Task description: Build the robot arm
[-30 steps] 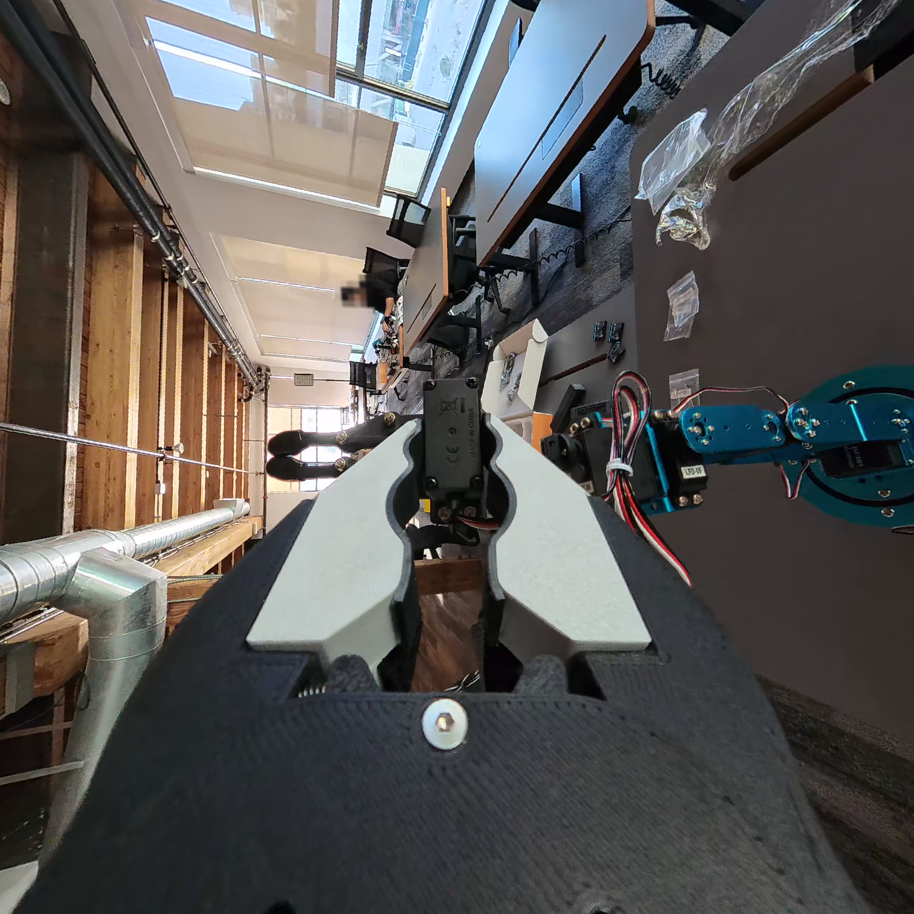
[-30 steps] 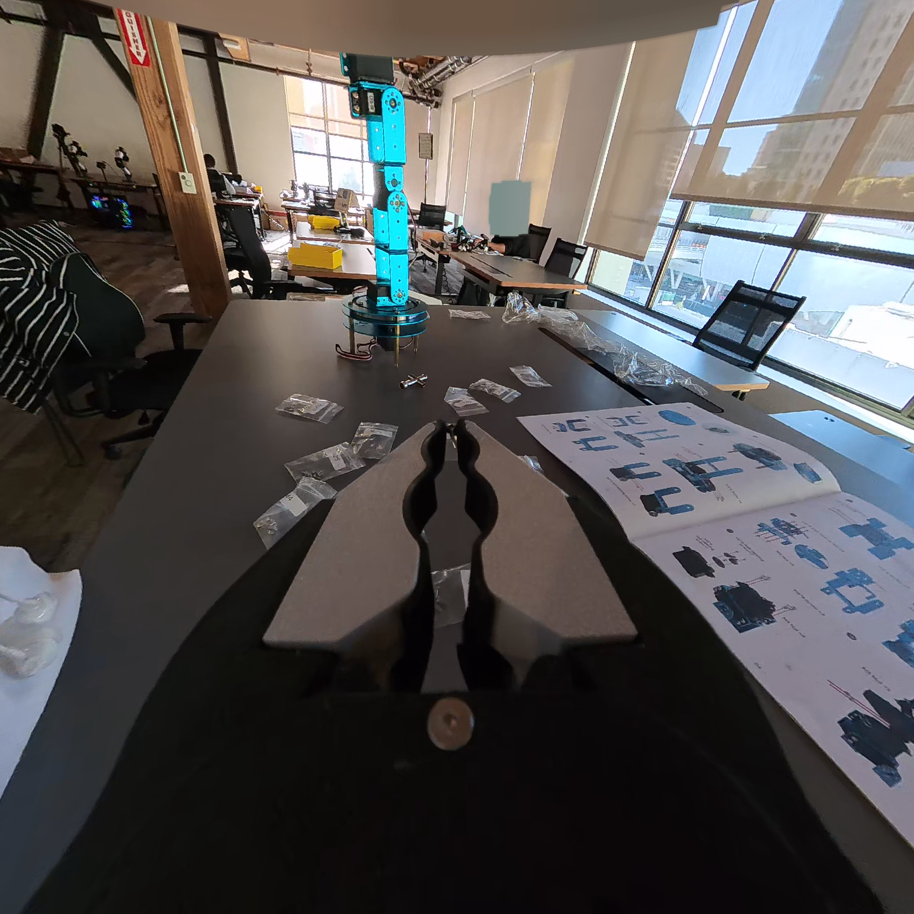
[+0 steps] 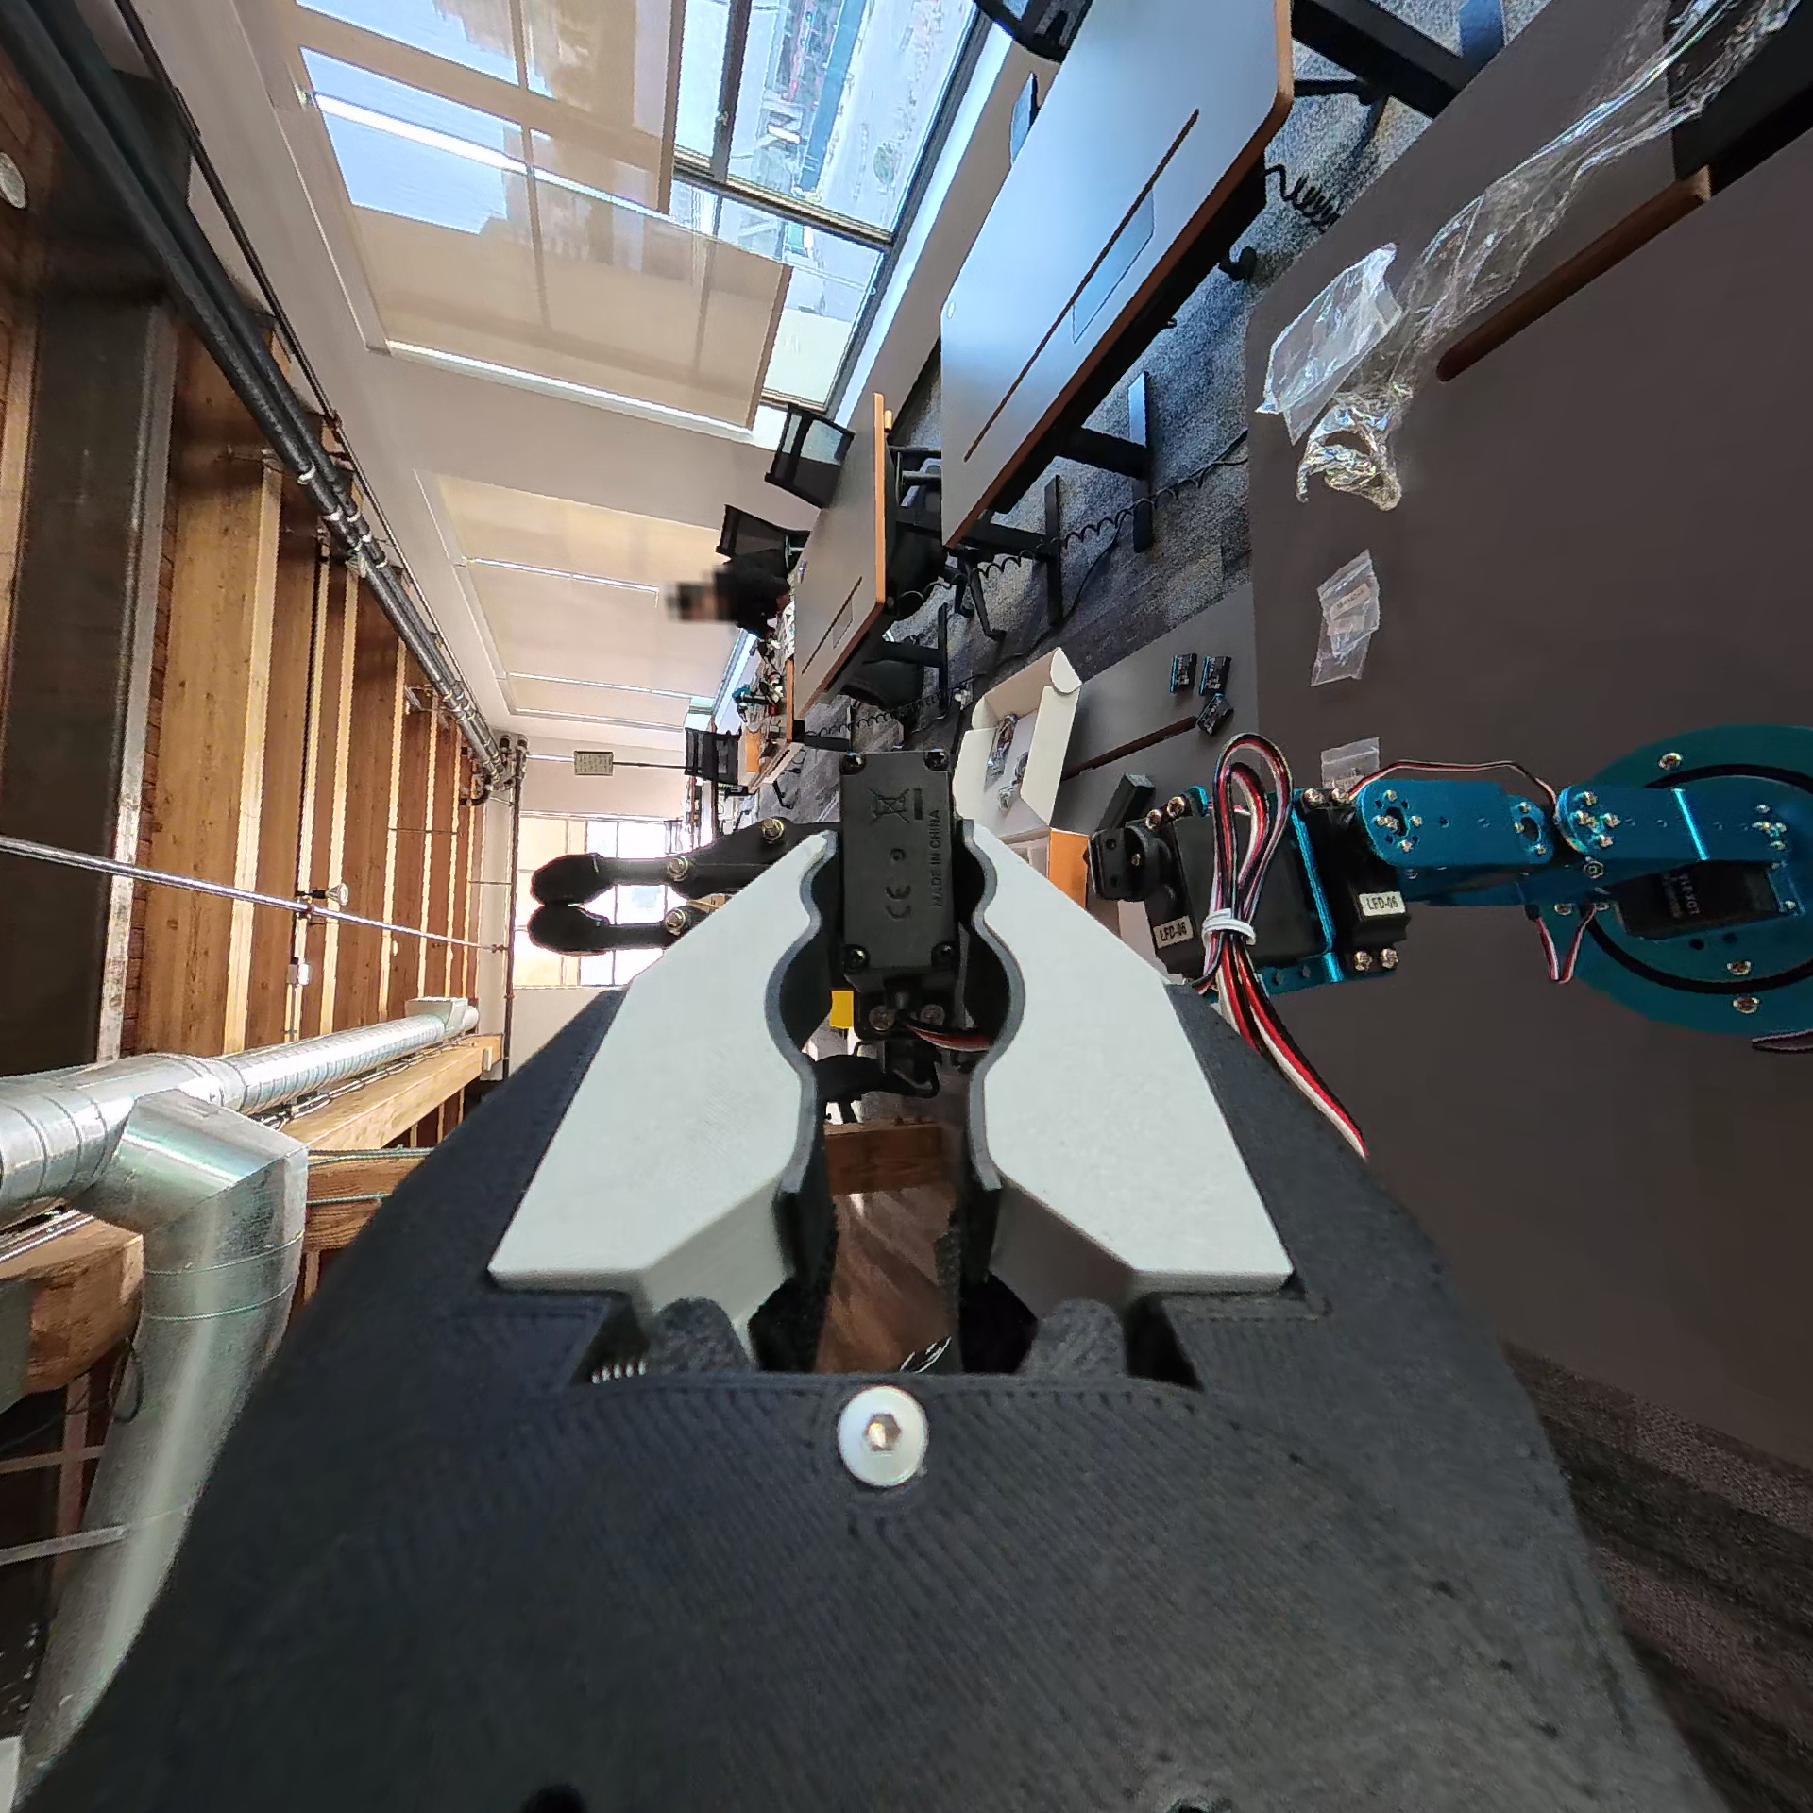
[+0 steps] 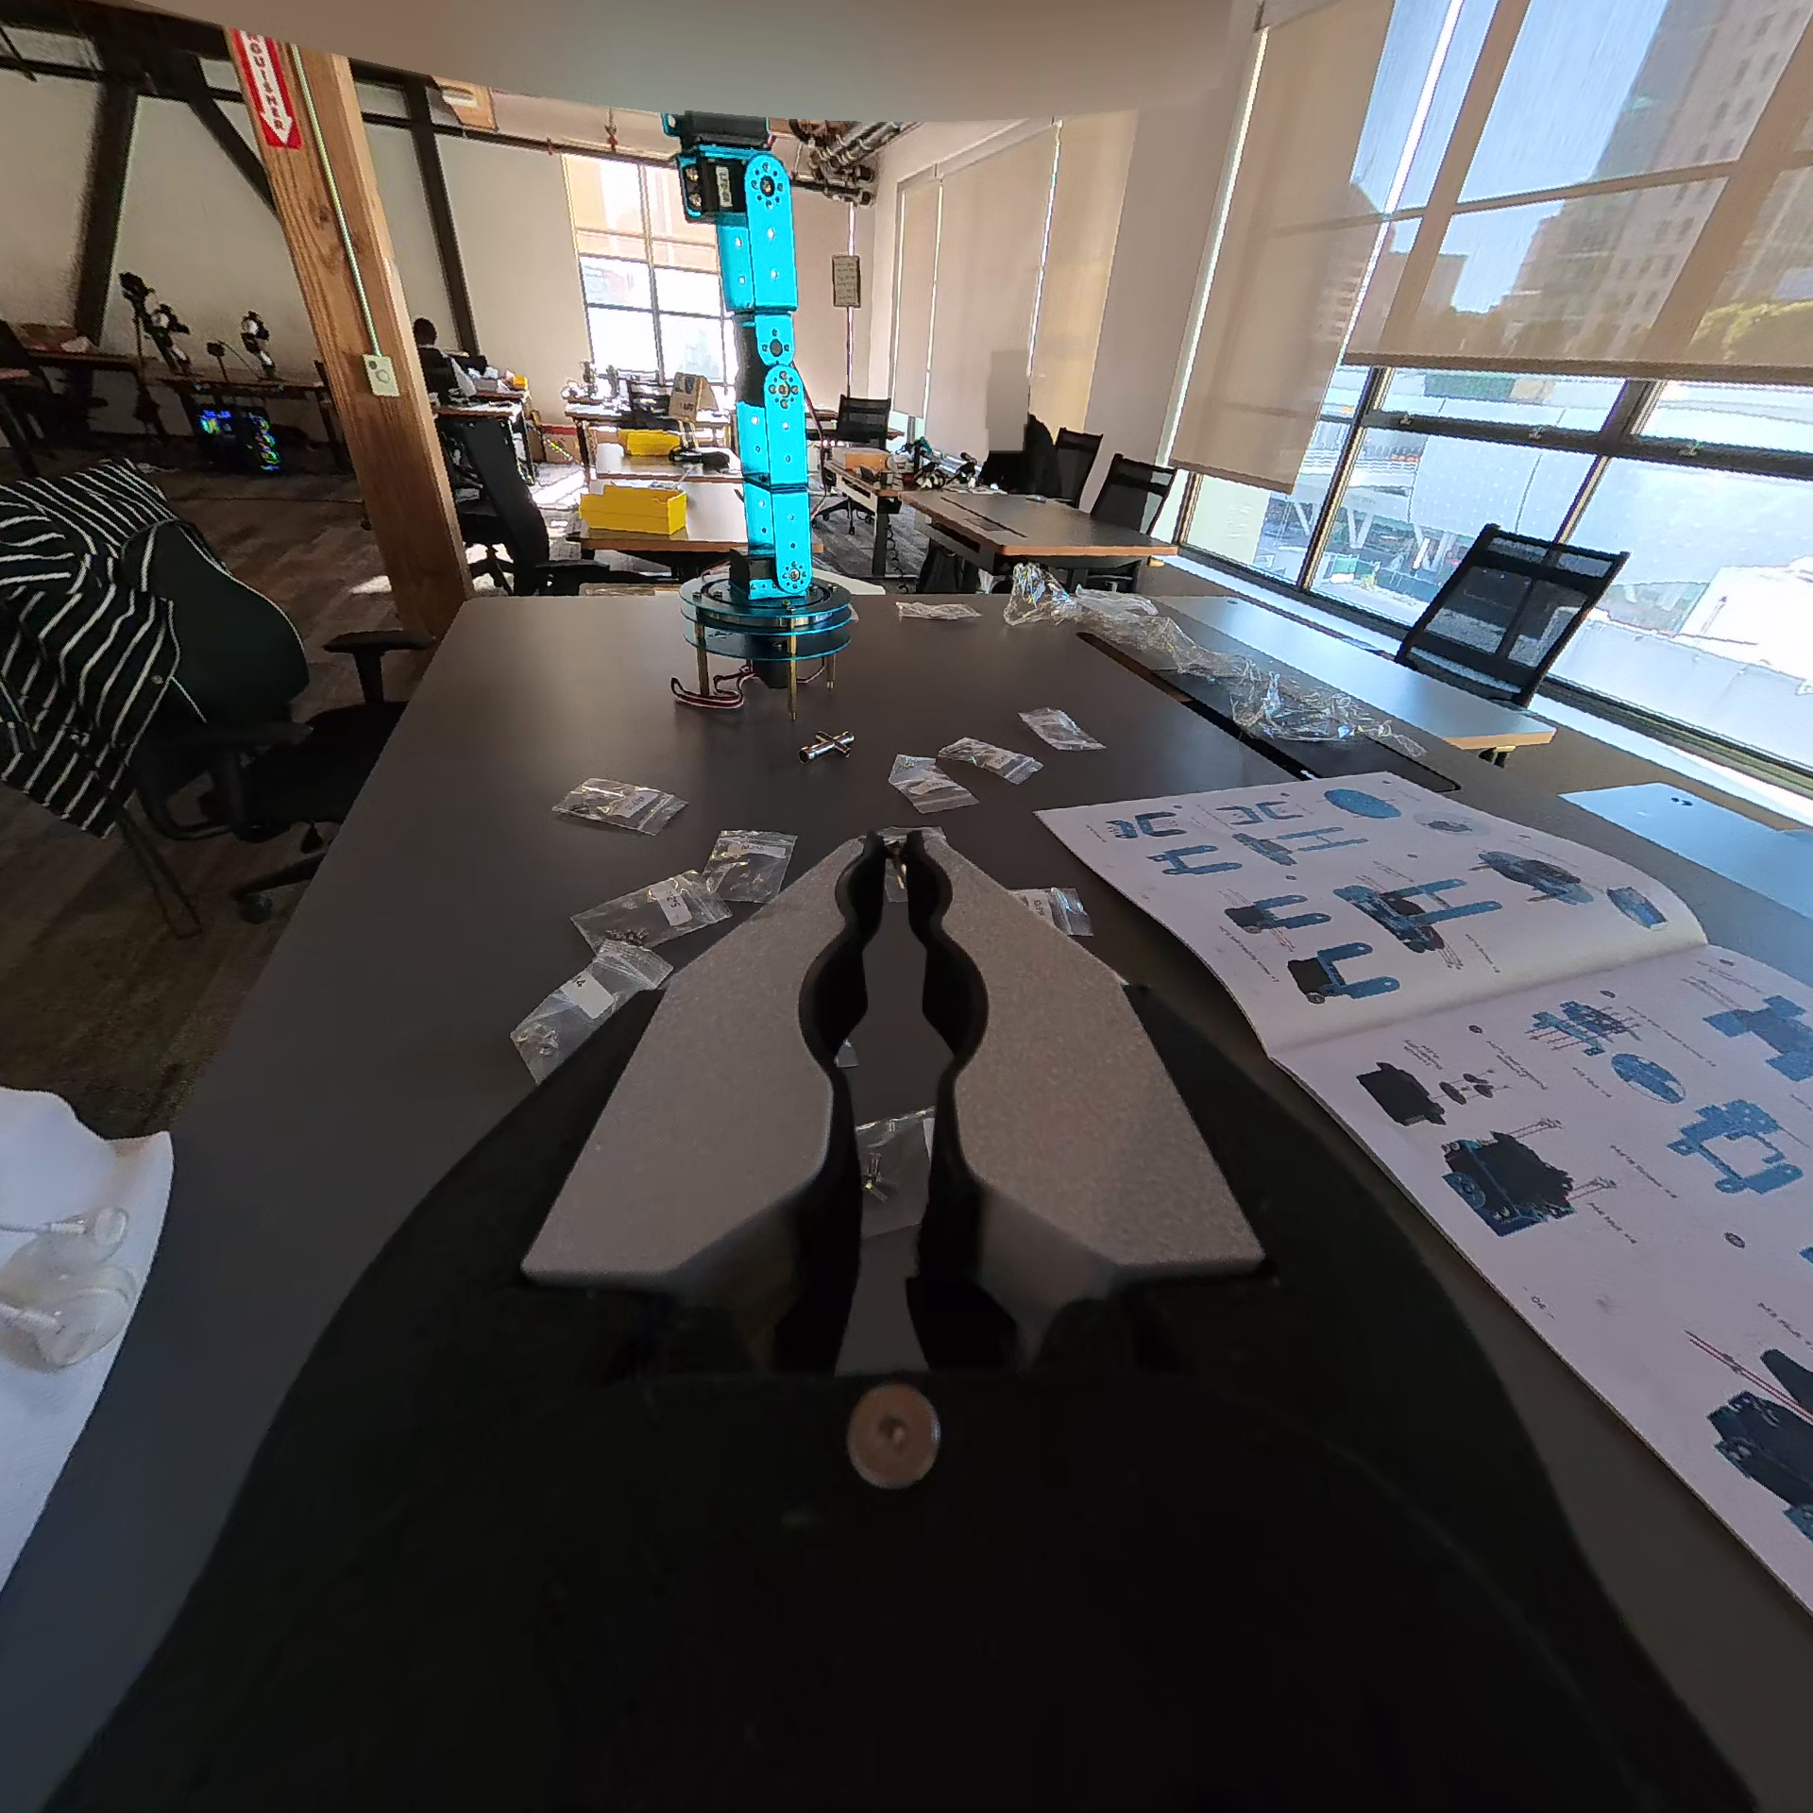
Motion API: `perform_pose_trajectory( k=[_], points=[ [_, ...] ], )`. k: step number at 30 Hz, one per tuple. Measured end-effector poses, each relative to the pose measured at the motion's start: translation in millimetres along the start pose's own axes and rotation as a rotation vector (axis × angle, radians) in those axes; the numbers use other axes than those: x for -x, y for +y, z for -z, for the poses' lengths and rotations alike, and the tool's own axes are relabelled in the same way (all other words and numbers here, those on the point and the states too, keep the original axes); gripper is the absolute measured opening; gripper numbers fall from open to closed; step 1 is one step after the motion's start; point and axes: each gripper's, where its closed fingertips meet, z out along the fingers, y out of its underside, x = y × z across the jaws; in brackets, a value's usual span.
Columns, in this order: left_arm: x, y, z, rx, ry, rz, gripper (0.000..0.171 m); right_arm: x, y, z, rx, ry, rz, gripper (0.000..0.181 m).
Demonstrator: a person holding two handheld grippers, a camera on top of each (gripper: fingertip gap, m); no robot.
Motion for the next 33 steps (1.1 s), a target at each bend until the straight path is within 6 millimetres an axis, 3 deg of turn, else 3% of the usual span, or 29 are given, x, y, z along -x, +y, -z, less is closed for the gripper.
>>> perform_pose_trajectory(
  k=[33],
  points=[
    [7.2, 4.5, 12.0, -0.040, 0.036, 0.032, 0.021, 5.6, 3.7, -2.9, 0.017, -0.014, 0.008, 0.003]
  ],
)
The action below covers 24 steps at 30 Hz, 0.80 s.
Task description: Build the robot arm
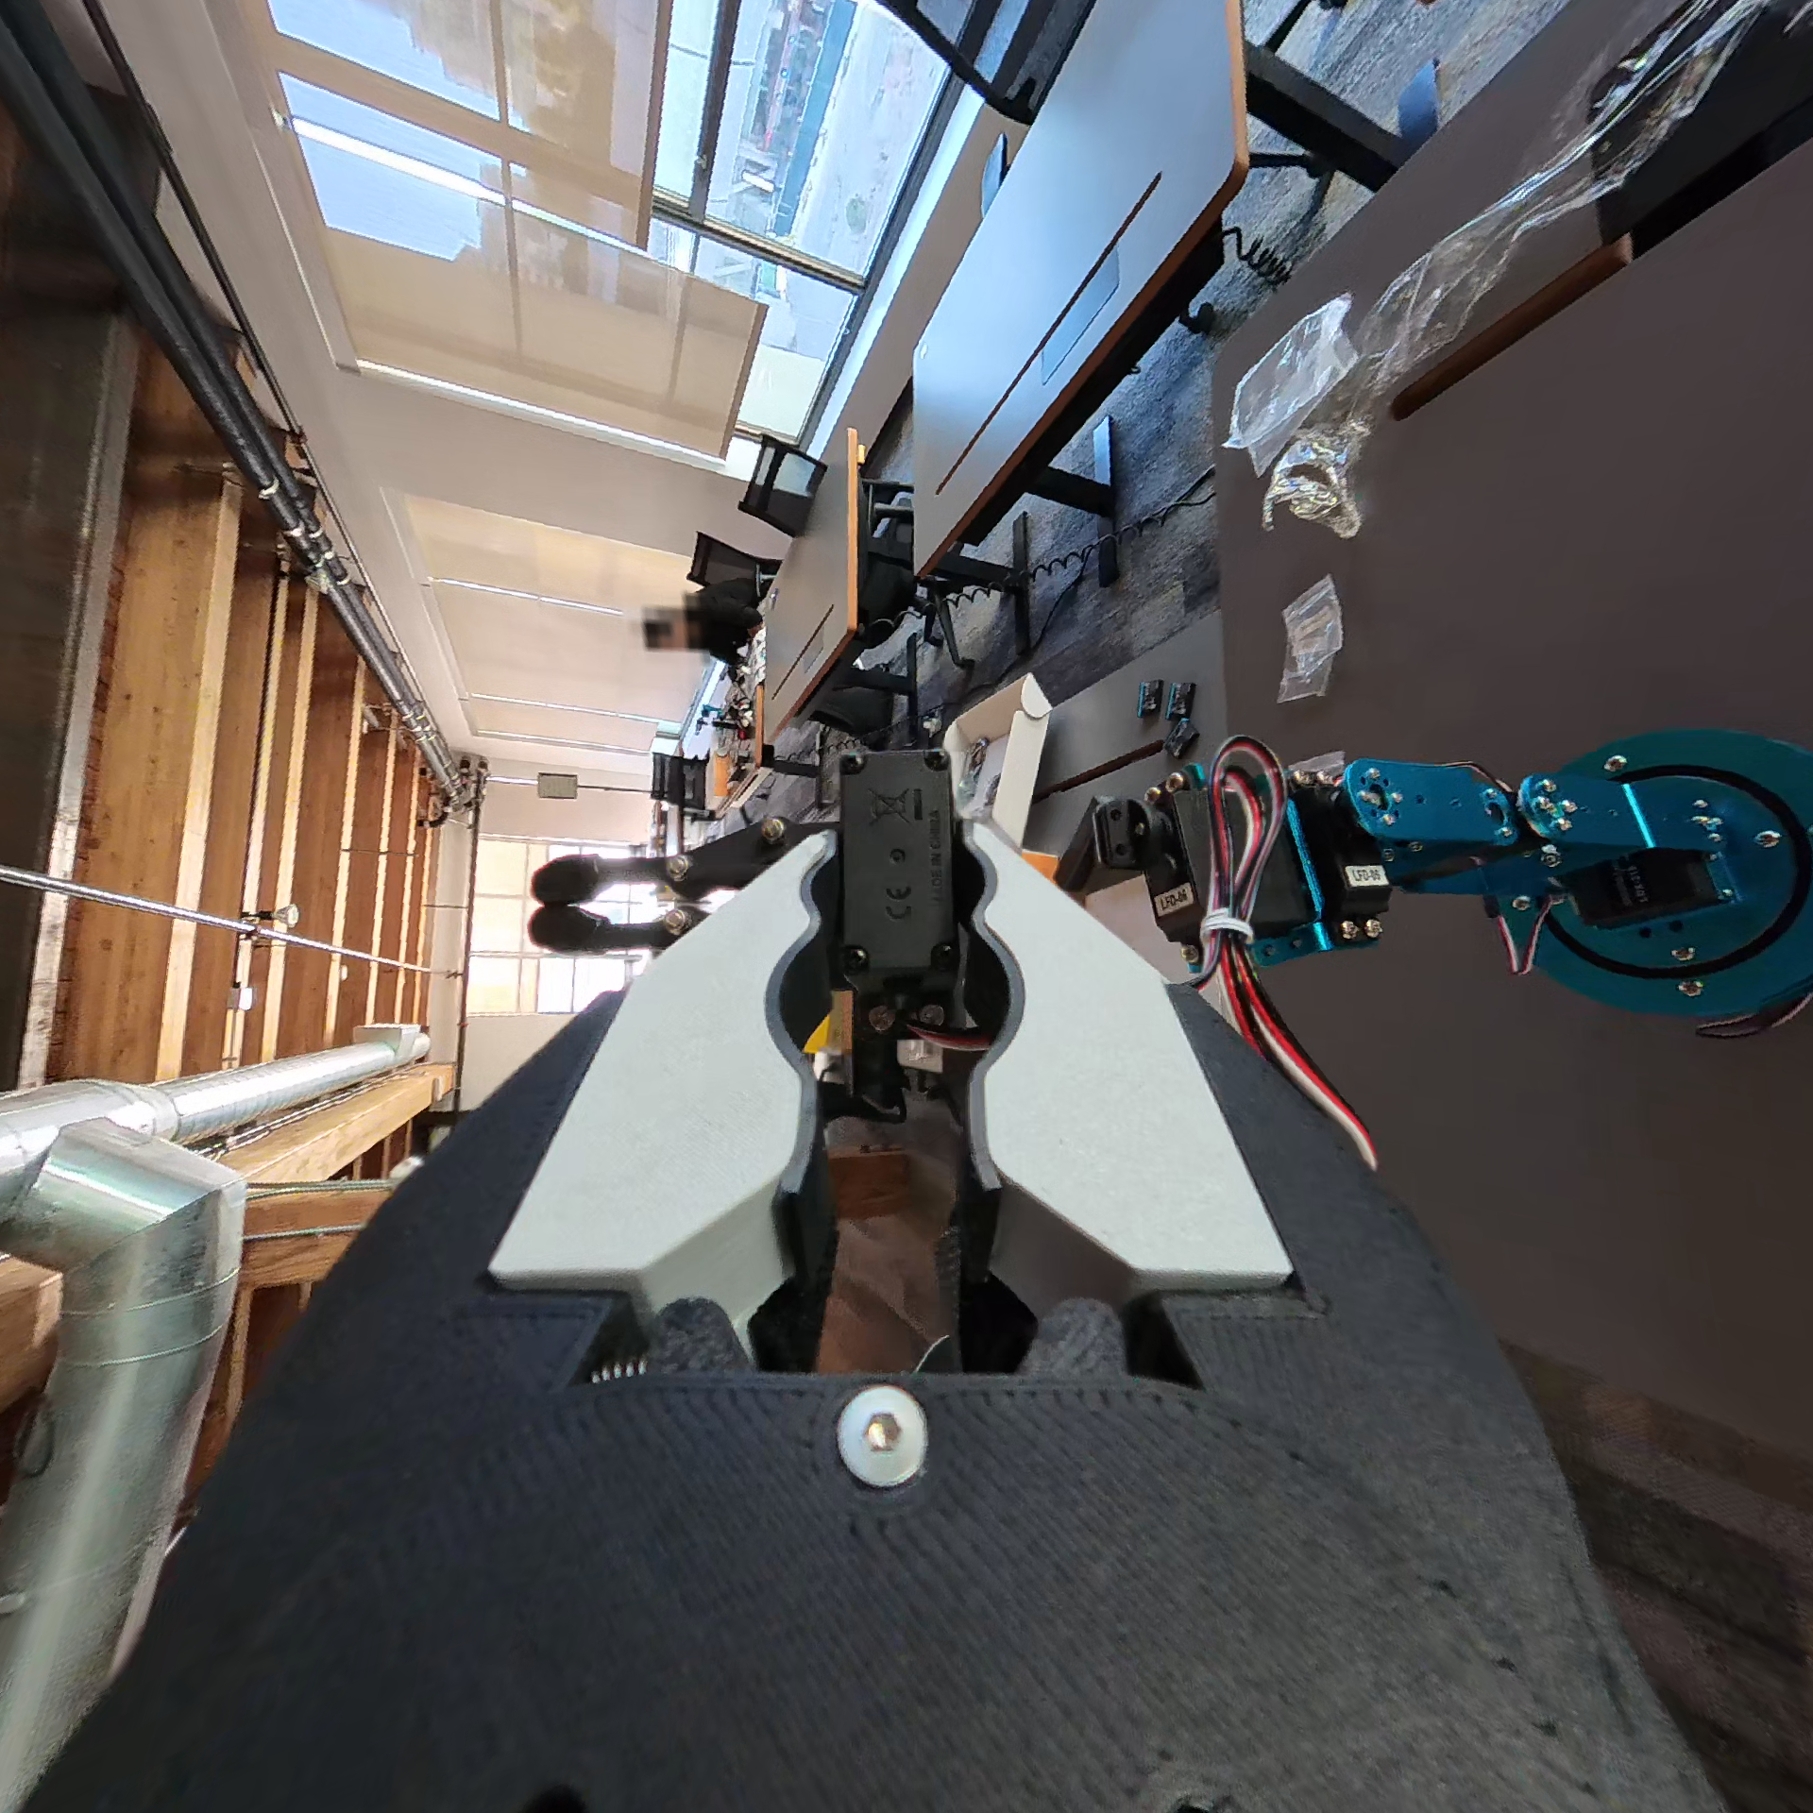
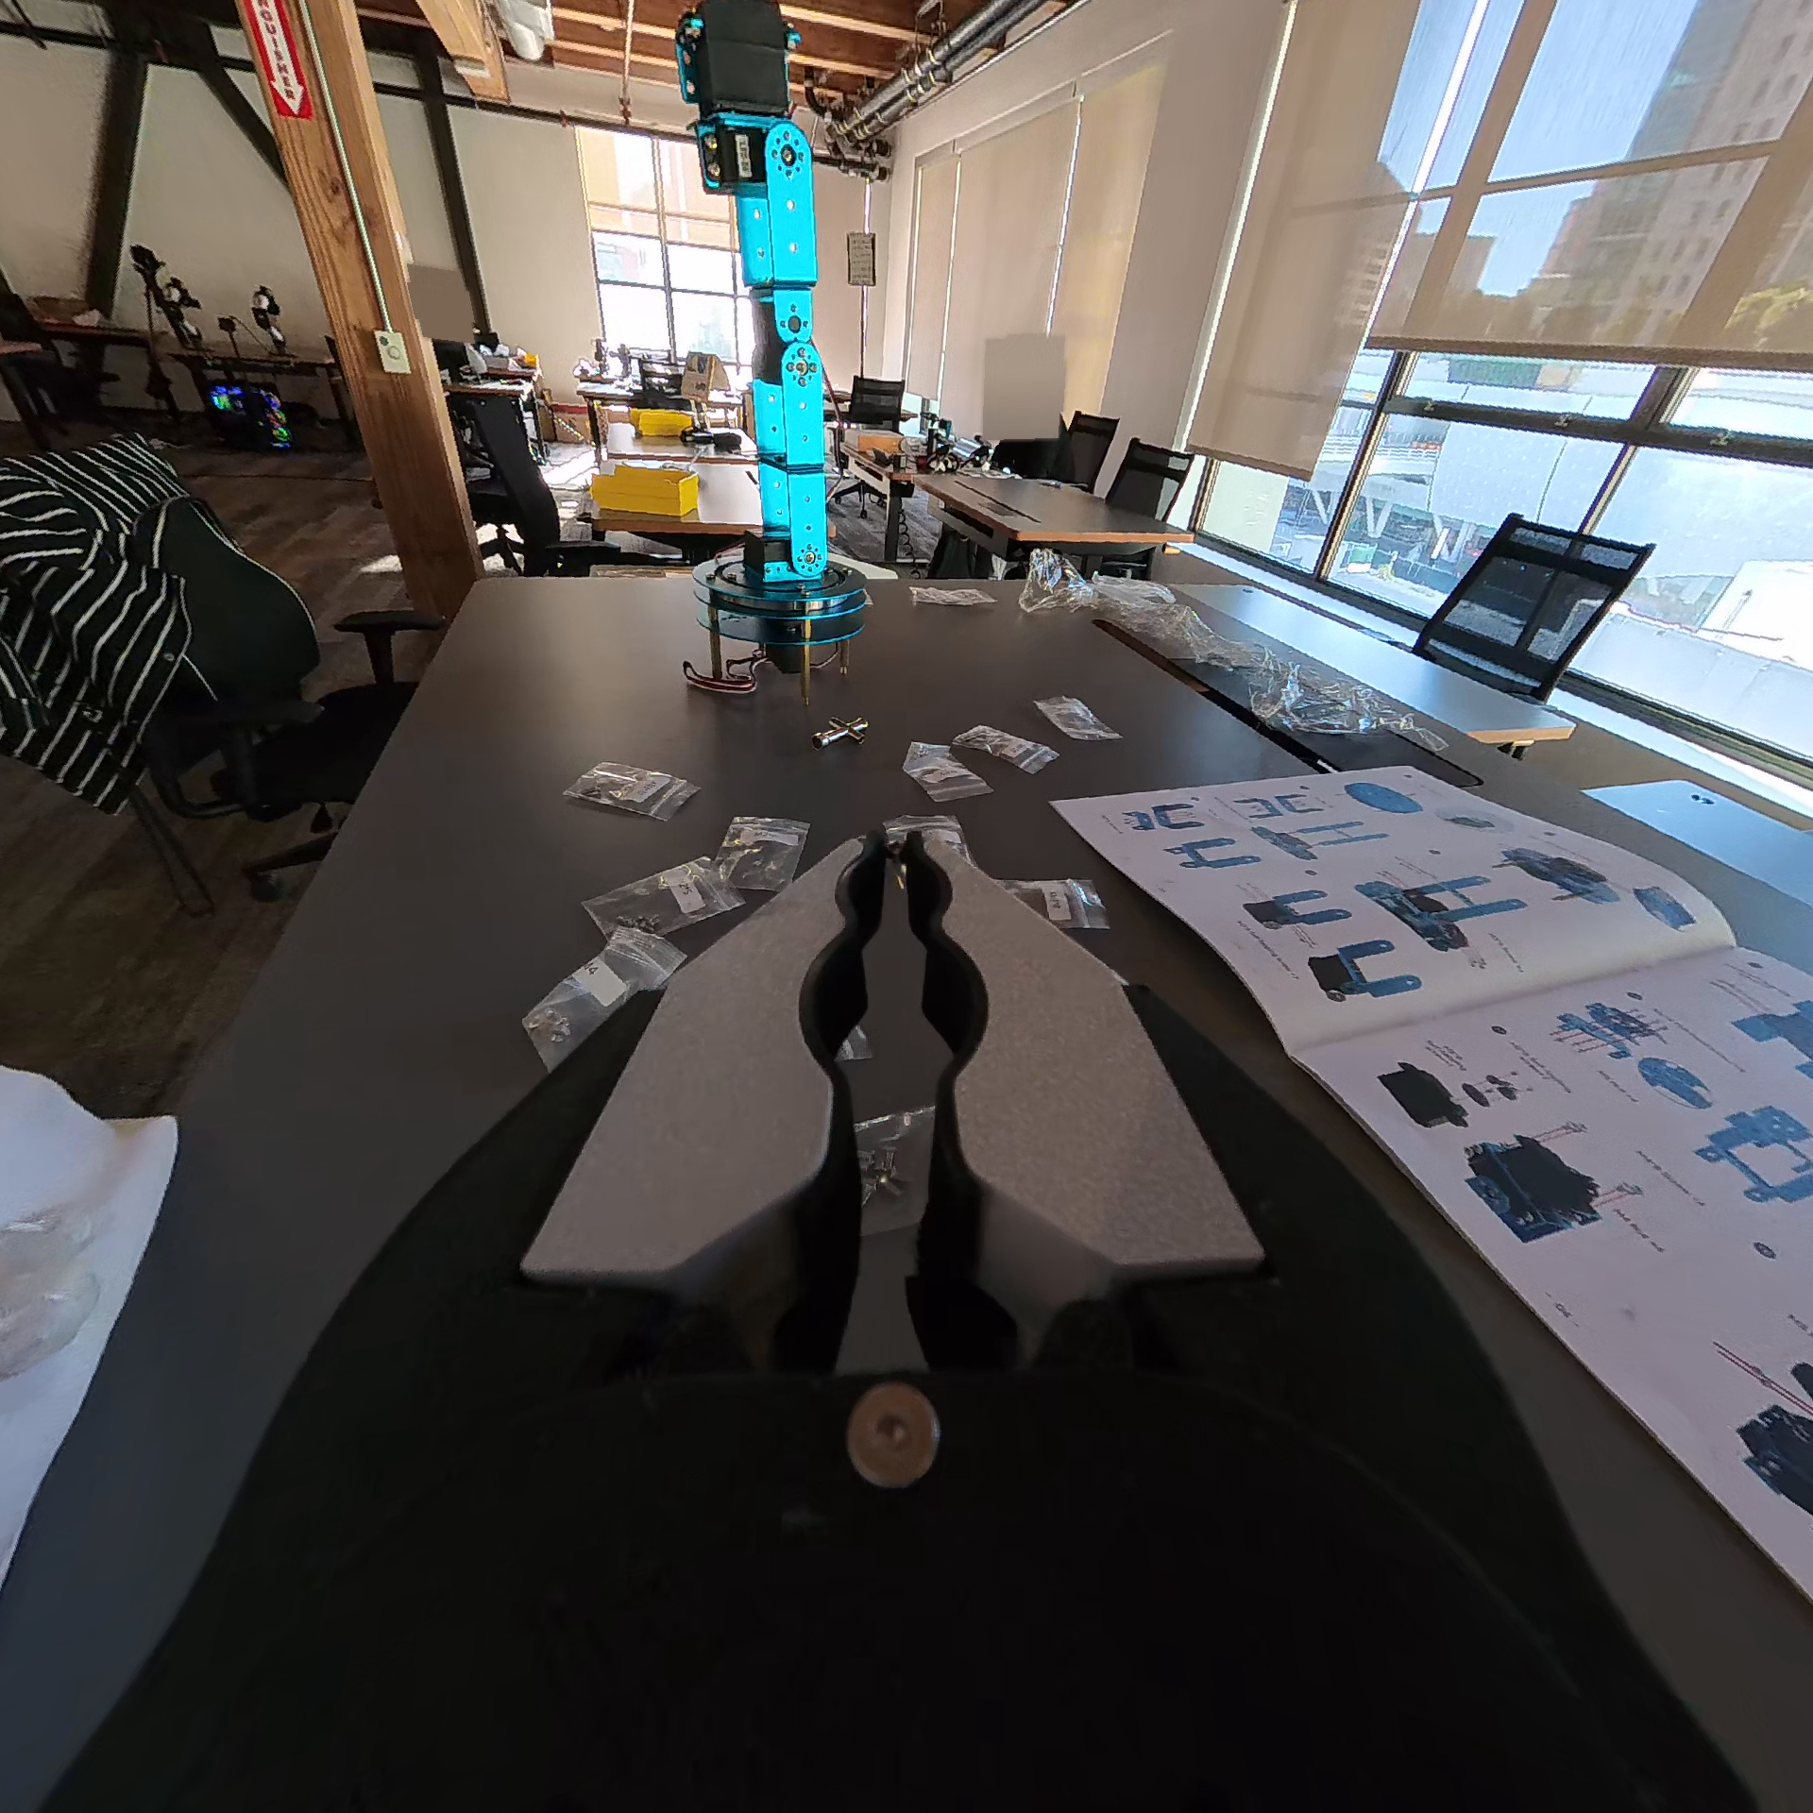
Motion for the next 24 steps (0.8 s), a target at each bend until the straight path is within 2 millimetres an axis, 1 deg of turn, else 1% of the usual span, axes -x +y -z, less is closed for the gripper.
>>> perform_pose_trajectory(
  k=[7, 11, 15, 19, 21, 24],
  points=[
    [0.9, 3.1, 7.4, -0.045, 0.002, -0.018, 0.021, 0.7, -0.6, 0.9, 0.006, 0.008, 0.029, 0.003],
    [-2.3, 4.1, 9.3, -0.088, 0.025, -0.009, 0.021, -4.2, 2.6, 2.5, 0.024, 0.033, 0.060, 0.003],
    [2.0, 7.2, 10.9, -0.154, 0.039, 0.038, 0.021, -9.3, 0.1, 5.7, 0.020, 0.049, 0.067, 0.003],
    [13.0, 16.9, 11.5, -0.247, 0.075, 0.148, 0.021, -13.0, -11.6, 11.2, -0.015, 0.059, 0.056, 0.003],
    [18.8, 22.2, 11.6, -0.318, 0.123, 0.239, 0.021, -16.2, -18.0, 14.3, -0.031, 0.070, 0.062, 0.003],
    [27.1, 30.3, 10.2, -0.443, 0.234, 0.410, 0.021, -27.9, -26.3, 16.9, -0.054, 0.128, 0.044, 0.003]
  ],
)
